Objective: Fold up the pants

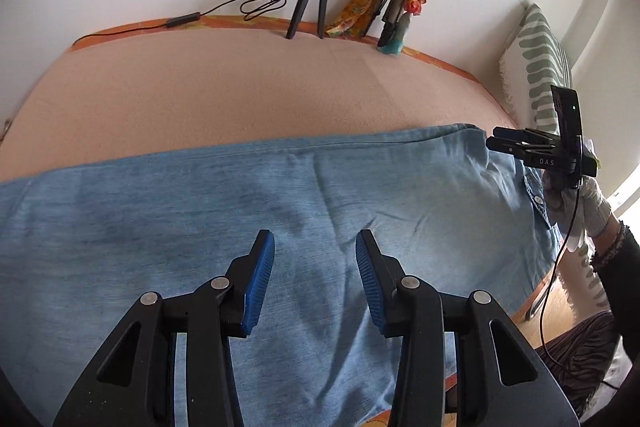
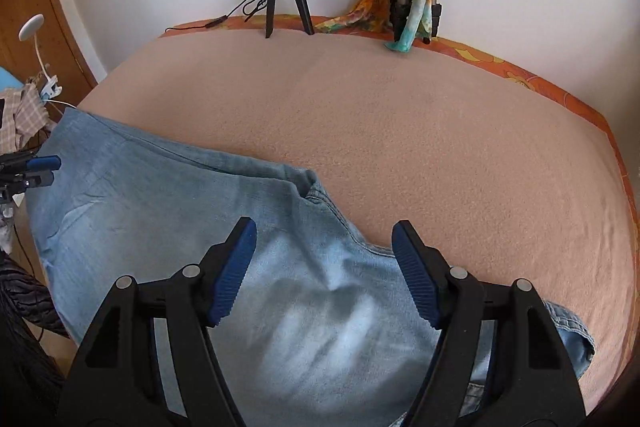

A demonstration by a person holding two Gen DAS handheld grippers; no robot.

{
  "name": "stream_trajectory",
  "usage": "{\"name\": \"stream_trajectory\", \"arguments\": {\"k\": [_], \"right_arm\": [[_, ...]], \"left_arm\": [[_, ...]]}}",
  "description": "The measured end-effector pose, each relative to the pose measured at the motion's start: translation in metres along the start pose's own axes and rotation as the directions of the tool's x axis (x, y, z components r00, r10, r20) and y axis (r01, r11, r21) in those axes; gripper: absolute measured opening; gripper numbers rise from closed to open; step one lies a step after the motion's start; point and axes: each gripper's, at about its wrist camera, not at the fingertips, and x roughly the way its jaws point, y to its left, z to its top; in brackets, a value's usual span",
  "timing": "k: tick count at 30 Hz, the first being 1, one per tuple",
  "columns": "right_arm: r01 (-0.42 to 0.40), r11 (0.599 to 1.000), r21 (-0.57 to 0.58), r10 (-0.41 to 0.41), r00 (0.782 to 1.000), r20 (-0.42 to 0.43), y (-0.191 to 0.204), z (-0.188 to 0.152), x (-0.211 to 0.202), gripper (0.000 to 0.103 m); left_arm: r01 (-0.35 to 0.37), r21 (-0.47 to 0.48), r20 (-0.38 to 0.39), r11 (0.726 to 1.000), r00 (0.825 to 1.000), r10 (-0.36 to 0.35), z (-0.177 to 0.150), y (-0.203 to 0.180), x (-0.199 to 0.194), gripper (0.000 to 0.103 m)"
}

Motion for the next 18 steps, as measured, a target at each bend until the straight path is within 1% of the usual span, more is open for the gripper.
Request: {"name": "stream_trajectory", "arguments": {"k": [1, 2, 3, 5, 6, 7, 8, 10, 13, 14, 15, 16, 18], "right_arm": [[0.011, 1.0, -0.009, -0.011, 1.0, -0.009, 0.002, 0.003, 0.006, 0.071], [0.022, 1.0, -0.015, -0.022, 1.0, -0.018, 0.002, 0.005, 0.013, 0.063], [0.029, 0.999, -0.019, -0.03, 0.999, -0.032, 0.003, 0.007, 0.019, 0.058], [0.015, 1.0, -0.021, -0.017, 0.998, -0.063, 0.004, 0.009, 0.028, 0.031], [0.019, 0.999, -0.028, -0.021, 0.997, -0.076, 0.006, 0.009, 0.031, 0.027], [0.028, 0.999, -0.044, -0.032, 0.996, -0.078, 0.008, 0.006, 0.031, 0.018], [0.038, 0.997, -0.06, -0.043, 0.996, -0.081, 0.011, 0.007, 0.031, 0.014], [0.05, 0.996, -0.073, -0.056, 0.995, -0.08, 0.014, 0.011, 0.025, 0.011], [0.043, 0.993, -0.106, -0.05, 0.997, -0.063, 0.013, 0.027, 0.009, 0.009], [0.055, 0.99, -0.128, -0.063, 0.996, -0.058, 0.011, 0.033, 0.008, 0.008], [0.07, 0.988, -0.141, -0.078, 0.995, -0.058, 0.008, 0.039, 0.01, 0.007], [0.073, 0.987, -0.143, -0.084, 0.994, -0.07, 0.006, 0.045, 0.016, 0.006], [0.09, 0.984, -0.156, -0.106, 0.99, -0.097, 0.005, 0.052, 0.034, 0.005]], "left_arm": [[-0.005, -0.016, -0.006, 1.0, 1.0, 0.005, -0.002, 0.007, 0.001, 0.041], [-0.007, -0.031, -0.013, 0.999, 1.0, 0.006, -0.003, 0.014, 0.003, 0.041], [-0.01, -0.05, -0.02, 0.999, 1.0, 0.009, -0.005, 0.021, 0.005, 0.041], [-0.024, -0.082, -0.026, 0.996, 0.999, 0.022, -0.008, 0.032, 0.006, 0.041], [-0.031, -0.091, -0.026, 0.995, 0.999, 0.029, -0.009, 0.037, 0.005, 0.041], [-0.04, -0.099, -0.023, 0.994, 0.999, 0.038, -0.01, 0.041, 0.004, 0.041], [-0.049, -0.105, -0.02, 0.993, 0.999, 0.047, -0.01, 0.045, 0.003, 0.041], [-0.062, -0.12, -0.012, 0.991, 0.998, 0.061, -0.01, 0.051, 0.001, 0.041], [-0.084, -0.141, -0.003, 0.986, 0.996, 0.084, -0.012, 0.062, -0.001, 0.041], [-0.094, -0.148, -0.001, 0.984, 0.996, 0.095, -0.013, 0.066, -0.001, 0.041], [-0.102, -0.155, 0.0, 0.983, 0.995, 0.103, -0.014, 0.07, -0.002, 0.041], [-0.111, -0.162, 0.005, 0.981, 0.994, 0.113, -0.015, 0.073, -0.004, 0.041], [-0.13, -0.17, 0.019, 0.977, 0.991, 0.135, -0.017, 0.079, -0.011, 0.041]]}}
